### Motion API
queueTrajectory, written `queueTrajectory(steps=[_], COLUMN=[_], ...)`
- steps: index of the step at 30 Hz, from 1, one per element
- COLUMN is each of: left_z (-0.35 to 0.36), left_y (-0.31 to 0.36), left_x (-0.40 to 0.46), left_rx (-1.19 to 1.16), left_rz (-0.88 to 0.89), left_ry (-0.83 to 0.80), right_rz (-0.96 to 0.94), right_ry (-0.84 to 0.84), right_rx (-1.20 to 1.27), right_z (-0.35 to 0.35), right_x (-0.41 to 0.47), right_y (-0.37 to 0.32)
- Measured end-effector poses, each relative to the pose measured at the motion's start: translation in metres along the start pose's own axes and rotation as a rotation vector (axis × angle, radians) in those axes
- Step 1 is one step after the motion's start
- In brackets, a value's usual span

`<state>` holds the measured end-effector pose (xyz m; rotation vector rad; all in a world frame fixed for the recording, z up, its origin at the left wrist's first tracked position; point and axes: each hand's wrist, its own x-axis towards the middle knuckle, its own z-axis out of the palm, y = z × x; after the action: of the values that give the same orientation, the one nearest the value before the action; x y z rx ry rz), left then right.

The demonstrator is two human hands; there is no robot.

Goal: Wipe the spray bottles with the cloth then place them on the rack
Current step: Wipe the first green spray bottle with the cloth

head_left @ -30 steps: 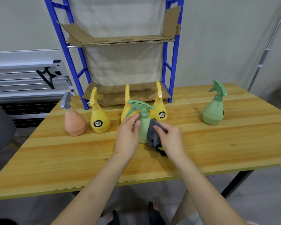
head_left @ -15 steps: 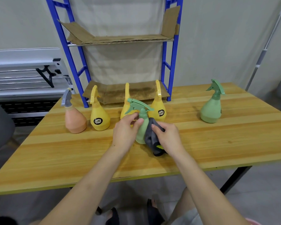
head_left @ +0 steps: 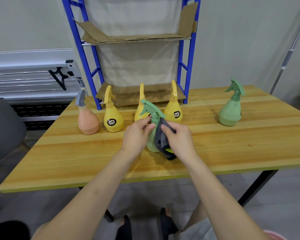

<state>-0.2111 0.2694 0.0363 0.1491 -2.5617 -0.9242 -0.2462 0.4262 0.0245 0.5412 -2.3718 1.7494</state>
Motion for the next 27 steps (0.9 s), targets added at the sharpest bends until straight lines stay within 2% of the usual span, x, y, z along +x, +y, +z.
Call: queueTrajectory(steps=[7,12,18,21,23,27], left_z=[0.003,0.0,0.003,0.005,0.006,0.005], left_y=[-0.01,-0.008,-0.008,-0.009,-0.009,-0.004], left_x=[0.0,-0.003,-0.001,-0.003,-0.005,-0.01], left_rx=[-0.119,-0.245,-0.151,-0.1,-0.056,0.027], left_rz=[0.003,-0.039,0.052,0.069,0.065,0.036], left_ry=[-0.018,-0.029,0.019,0.007,0.026,0.073], right_rz=[0.045,0.051,-0.04,-0.054,-0.032,0.011], right_ry=[-0.02,0.032,0.078,0.04,0.014,0.003], right_rx=[-0.29,-0.196,0.001,0.069,0.017,-0.258], right_z=[-0.006,0.0,0.0,0.003,0.005,0.002], right_x=[-0.019,-0.02,-0.008,-0.007,-0.013,-0.024], right_y=[0.045,0.038,-0.006,-0.01,0.004,0.034])
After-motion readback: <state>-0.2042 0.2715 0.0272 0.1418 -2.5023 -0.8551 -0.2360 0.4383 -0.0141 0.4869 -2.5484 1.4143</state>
